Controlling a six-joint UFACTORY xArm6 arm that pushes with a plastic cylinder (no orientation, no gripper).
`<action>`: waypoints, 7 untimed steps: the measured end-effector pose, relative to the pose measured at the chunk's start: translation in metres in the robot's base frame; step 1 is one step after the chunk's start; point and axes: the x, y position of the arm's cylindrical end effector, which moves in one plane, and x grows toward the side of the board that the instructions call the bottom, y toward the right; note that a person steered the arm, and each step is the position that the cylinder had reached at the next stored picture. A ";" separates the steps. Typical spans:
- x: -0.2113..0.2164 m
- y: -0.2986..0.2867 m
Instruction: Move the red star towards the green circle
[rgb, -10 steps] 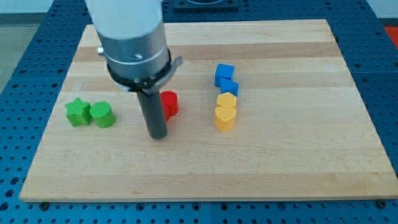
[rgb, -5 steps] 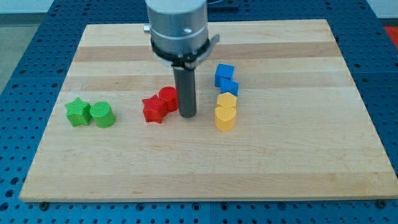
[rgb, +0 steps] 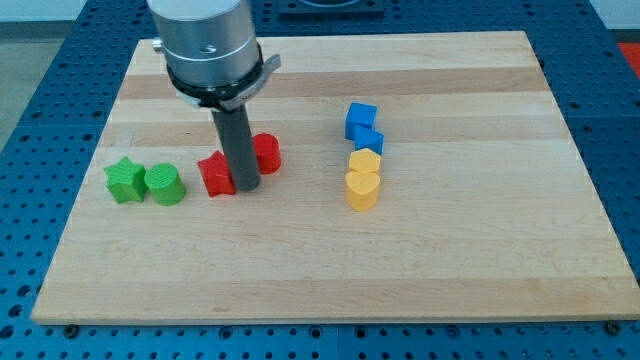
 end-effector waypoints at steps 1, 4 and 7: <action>0.001 -0.012; -0.037 -0.004; 0.034 0.051</action>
